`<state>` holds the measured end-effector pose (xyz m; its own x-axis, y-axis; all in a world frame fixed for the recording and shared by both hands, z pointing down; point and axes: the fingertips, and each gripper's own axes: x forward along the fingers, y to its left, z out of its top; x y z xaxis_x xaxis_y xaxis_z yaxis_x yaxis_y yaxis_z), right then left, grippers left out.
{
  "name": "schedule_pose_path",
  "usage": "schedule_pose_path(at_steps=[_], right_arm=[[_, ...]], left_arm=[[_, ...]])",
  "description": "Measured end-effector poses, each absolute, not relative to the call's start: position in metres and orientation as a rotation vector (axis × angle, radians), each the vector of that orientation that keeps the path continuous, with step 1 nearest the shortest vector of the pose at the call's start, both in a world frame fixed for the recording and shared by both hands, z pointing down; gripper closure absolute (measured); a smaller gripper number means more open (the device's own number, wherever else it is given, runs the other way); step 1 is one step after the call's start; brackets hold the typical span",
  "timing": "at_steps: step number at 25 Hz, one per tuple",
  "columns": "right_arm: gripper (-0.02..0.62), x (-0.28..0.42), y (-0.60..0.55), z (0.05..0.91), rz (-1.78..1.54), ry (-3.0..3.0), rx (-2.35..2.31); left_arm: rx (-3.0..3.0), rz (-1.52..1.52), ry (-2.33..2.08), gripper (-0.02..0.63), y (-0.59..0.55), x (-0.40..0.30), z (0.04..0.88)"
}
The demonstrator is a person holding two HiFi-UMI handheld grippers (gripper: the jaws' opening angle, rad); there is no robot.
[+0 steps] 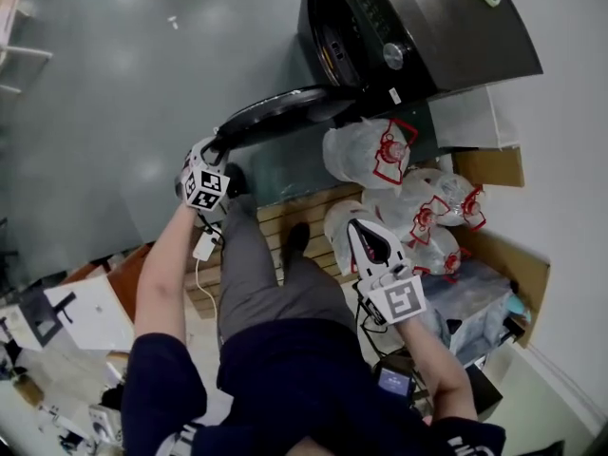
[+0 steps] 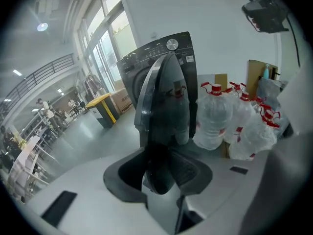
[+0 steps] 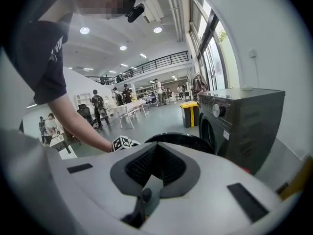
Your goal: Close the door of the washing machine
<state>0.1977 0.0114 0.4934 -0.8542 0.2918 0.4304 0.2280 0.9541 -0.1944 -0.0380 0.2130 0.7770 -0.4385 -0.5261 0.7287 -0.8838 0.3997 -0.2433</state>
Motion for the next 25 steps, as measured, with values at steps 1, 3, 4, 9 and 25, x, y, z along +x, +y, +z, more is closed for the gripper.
schedule_pose_path(at_steps=[1,3,4,9,25], right_arm=[[0.575,0.185,0.015,0.493,0.188,-2.636,-0.369],[0.575,0.157,0.025,0.491,0.191,-2.647,-0.356],[0.575,0.141,0.030,0.489,0.197,-2.657,-0.345],[0.575,0.067,0.043,0.488,0.217,-2.646,-0.259],[0.575,-0.068,0.037,0.457,0.279,-2.656,-0.097]], left_arm=[[1.224,0.849,-2.092,0.460,0.211,-0.049,0.778],[1.272,0.852,-2.051,0.460,0.208,-0.068,0.780],[1.292,0.854,-2.032,0.460,0.208,-0.078,0.781],[1.406,0.883,-1.961,0.460,0.199,-0.132,0.784],[1.573,1.020,-1.713,0.446,0.144,-0.263,0.788]])
